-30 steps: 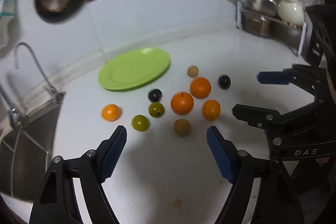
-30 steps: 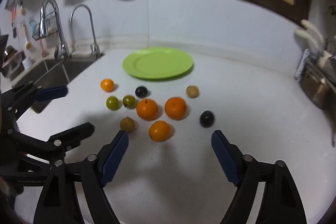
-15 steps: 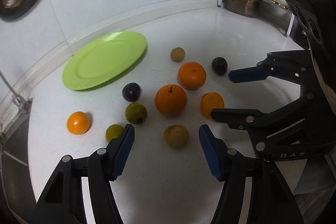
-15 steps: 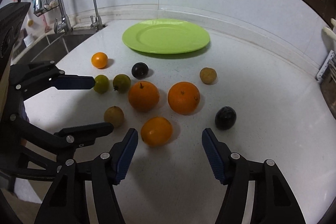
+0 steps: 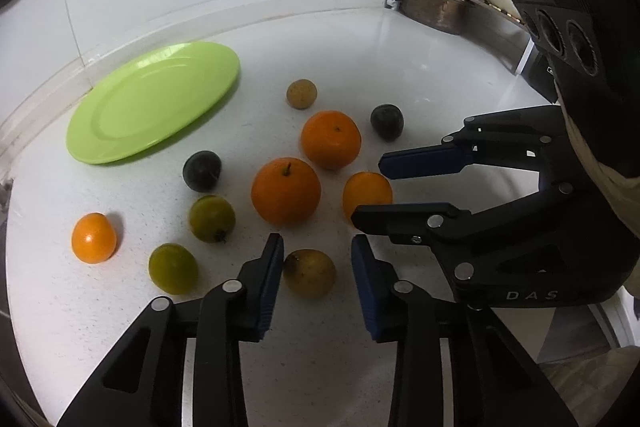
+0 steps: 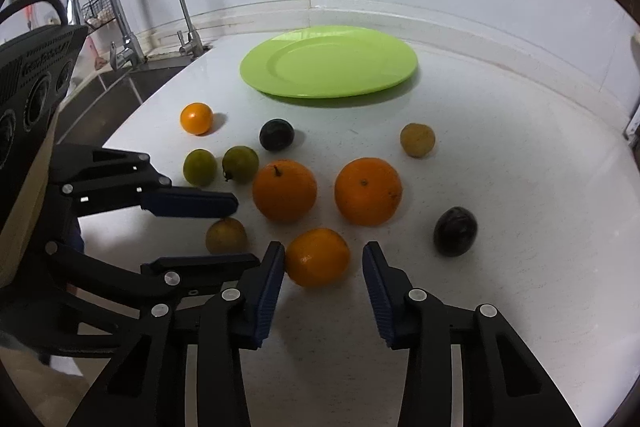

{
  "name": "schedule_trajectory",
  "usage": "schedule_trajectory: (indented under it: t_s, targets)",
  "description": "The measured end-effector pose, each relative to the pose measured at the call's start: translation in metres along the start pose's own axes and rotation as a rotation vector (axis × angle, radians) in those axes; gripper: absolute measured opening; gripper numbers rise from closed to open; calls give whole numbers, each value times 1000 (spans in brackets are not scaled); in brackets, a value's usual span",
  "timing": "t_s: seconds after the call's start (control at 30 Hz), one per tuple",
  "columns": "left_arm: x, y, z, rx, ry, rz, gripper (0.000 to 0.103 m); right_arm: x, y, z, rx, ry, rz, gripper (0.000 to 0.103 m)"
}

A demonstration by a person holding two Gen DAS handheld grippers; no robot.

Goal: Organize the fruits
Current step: 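Grasp the small tan fruit with the left tool while the right tool grasps a mandarin orange, then carry both fruits onto the green plate and open both tools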

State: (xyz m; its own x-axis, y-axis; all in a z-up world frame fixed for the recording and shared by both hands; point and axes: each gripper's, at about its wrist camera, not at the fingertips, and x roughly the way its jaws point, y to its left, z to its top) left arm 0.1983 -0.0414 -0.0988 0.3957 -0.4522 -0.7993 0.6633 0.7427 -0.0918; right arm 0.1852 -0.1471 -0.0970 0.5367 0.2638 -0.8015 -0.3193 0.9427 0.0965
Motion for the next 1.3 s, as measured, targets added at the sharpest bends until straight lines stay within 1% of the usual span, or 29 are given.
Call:
schedule_trajectory:
  t_s: [0.03, 0.1, 0.17, 0.3, 0.43, 0.6, 0.67, 0.9, 1.0, 1.2, 1.3]
  targets:
    - [1, 1, -1, -3, 7, -2, 27, 1, 0, 0, 9, 4, 5, 41]
    - [1, 3, -2, -13, 7, -12, 27, 4, 0, 0, 22, 11, 14, 41]
    - [1, 5, -2, -25, 8, -23, 27, 6, 3, 0, 24, 14, 21, 36]
    - [-6, 10, -7, -45, 5, -18, 27, 5, 7, -1, 36, 6, 2, 36]
    - [-9, 7, -4, -51, 1, 1, 27, 2, 8, -3, 63, -6, -5, 36]
    - [-23, 7, -5, -74, -25, 24, 27, -8, 12, -2, 77, -31, 1, 36]
    - [-32, 7, -4, -90, -40, 46, 27, -11, 13, 0, 77, -41, 1, 36]
    - [-65, 18, 8, -154, -98, 125, 27, -27, 20, 21, 54, -97, 18, 36]
    - [-74, 25, 16, -159, -125, 154, 27, -31, 21, 33, 35, -124, 23, 36]
    - [-77, 44, 37, -183, -162, 206, 27, -30, 19, 59, 14, -163, 32, 36]
    - [-75, 56, 49, -194, -174, 217, 27, -26, 14, 75, 16, -168, 39, 36]
